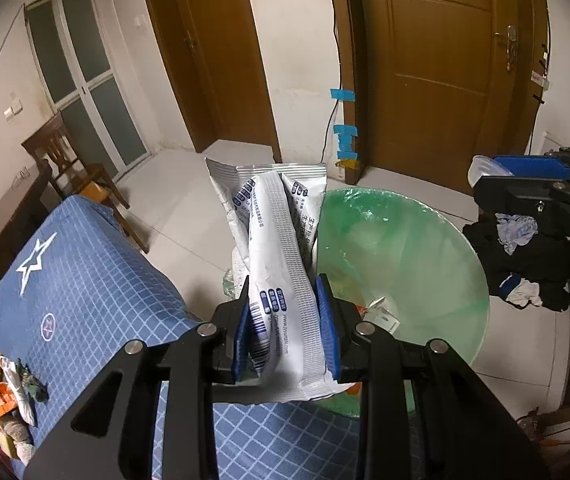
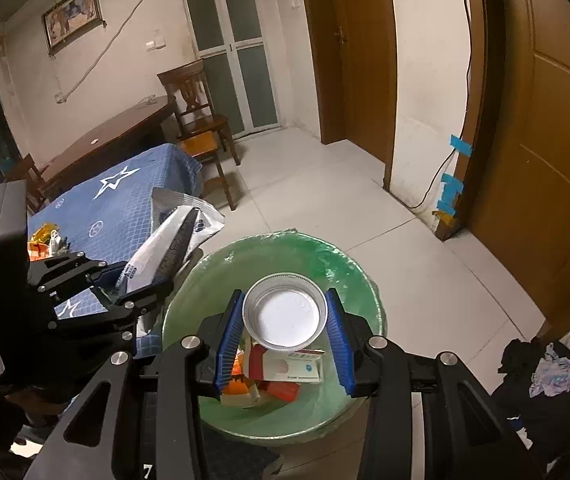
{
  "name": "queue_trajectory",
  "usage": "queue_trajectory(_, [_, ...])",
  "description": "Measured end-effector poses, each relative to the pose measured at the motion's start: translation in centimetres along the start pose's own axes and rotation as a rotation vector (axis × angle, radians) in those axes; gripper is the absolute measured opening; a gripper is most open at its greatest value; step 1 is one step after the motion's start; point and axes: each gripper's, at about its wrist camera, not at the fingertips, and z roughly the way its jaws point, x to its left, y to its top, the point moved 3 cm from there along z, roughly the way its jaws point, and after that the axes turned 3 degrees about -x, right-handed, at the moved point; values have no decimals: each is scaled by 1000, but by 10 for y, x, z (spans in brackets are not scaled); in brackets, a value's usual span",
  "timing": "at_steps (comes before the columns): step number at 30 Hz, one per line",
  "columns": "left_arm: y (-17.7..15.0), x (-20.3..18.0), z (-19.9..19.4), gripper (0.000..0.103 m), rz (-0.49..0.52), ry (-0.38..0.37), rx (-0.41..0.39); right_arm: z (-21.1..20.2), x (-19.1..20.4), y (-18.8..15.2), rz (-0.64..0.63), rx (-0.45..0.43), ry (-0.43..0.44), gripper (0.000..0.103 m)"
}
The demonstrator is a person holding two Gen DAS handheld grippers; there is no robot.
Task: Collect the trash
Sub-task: 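Open both tools to drop the wrapper and bottle cap into the bin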
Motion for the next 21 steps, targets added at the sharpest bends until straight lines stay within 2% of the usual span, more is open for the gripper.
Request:
queue_trajectory(4, [0, -2, 6, 31, 7, -36, 12, 11, 1, -1, 0, 20, 14, 42])
queue_trajectory(5, [0, -3, 8, 31, 10, -40, 19, 14, 0, -2, -1, 32, 25, 45])
queue_trajectory(6, [0, -2, 11, 36, 9, -27, 29, 18, 0, -4, 3, 43, 24, 58])
queue_trajectory(7, [-1, -1, 12, 47, 3, -18, 31, 19, -1, -5, 7, 39, 16, 63])
queue_trajectory(8, [-1, 2, 11, 53, -8, -16, 25, 21, -2, -5, 8, 37, 13, 63])
queue_trajectory(21, [-12, 29, -9, 54, -89, 19, -10, 24, -5, -8, 47, 24, 36, 63])
